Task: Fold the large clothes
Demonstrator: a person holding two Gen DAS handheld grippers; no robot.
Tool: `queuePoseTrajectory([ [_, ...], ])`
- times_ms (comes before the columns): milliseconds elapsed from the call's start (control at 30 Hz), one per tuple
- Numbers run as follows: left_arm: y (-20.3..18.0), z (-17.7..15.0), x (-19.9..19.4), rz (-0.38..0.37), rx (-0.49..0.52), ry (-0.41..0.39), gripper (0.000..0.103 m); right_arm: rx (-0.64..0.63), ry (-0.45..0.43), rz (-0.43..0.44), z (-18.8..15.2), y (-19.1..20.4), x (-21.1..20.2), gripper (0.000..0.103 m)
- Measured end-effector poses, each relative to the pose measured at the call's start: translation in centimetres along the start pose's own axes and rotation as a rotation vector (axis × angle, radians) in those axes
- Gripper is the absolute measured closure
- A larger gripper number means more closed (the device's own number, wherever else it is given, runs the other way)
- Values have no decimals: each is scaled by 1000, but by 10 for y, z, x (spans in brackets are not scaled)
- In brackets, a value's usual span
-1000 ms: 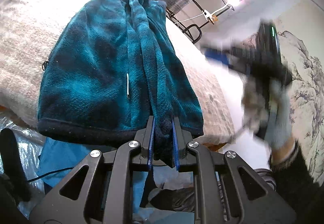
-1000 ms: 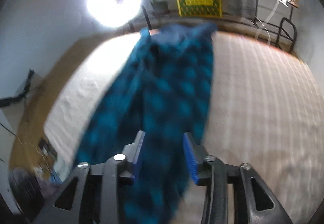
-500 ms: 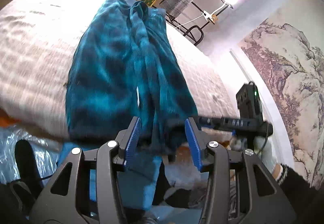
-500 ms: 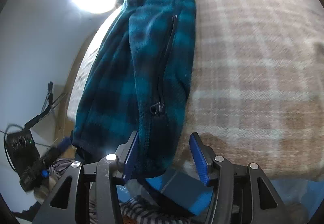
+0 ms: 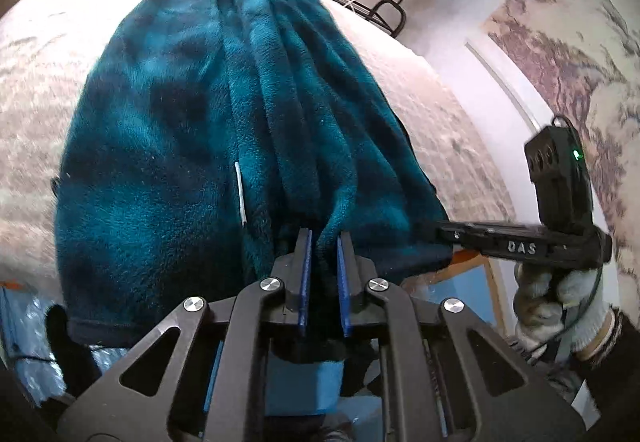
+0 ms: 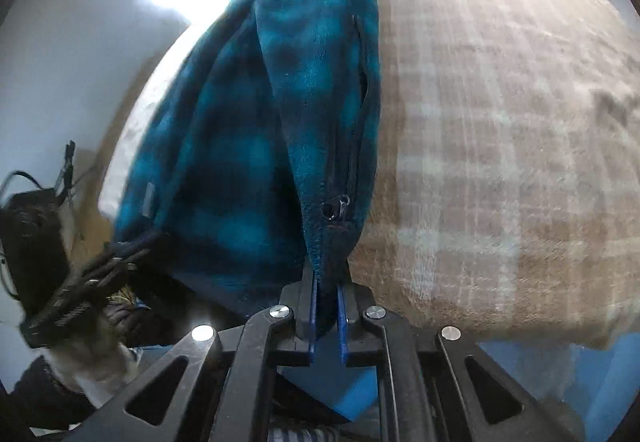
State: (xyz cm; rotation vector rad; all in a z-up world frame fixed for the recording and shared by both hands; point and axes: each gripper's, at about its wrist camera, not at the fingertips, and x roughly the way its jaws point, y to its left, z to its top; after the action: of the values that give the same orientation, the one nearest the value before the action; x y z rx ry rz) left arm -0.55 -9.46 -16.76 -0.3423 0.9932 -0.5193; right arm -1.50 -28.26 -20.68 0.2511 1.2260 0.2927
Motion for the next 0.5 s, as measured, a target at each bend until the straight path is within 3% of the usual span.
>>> queuePoseTrajectory([
  [100, -2, -1, -15, -13, 26, -1, 92, -5, -28, 31, 5, 0, -11, 92],
  [133, -1, -1, -21, -27, 26, 1, 92, -3, -38, 45, 7, -1, -16, 87],
  [200, 4, -2, -38, -63, 27, 3, 92, -10, -69, 62, 10, -1, -27, 65],
  [233, 5, 2, -44, -62, 34, -2, 91, -19, -102, 63, 10, 2, -34, 64],
  [300, 12, 4, -63, -37, 44, -37, 82, -32, -129, 71, 13, 3, -39, 59],
  [367, 28, 10, -77, 10, 18, -82, 49, -29, -133, 84, 17, 1, -39, 51],
  [500, 80, 18, -85, 87, -138, -113, 47, -11, -81, 83, 23, -1, -20, 49],
])
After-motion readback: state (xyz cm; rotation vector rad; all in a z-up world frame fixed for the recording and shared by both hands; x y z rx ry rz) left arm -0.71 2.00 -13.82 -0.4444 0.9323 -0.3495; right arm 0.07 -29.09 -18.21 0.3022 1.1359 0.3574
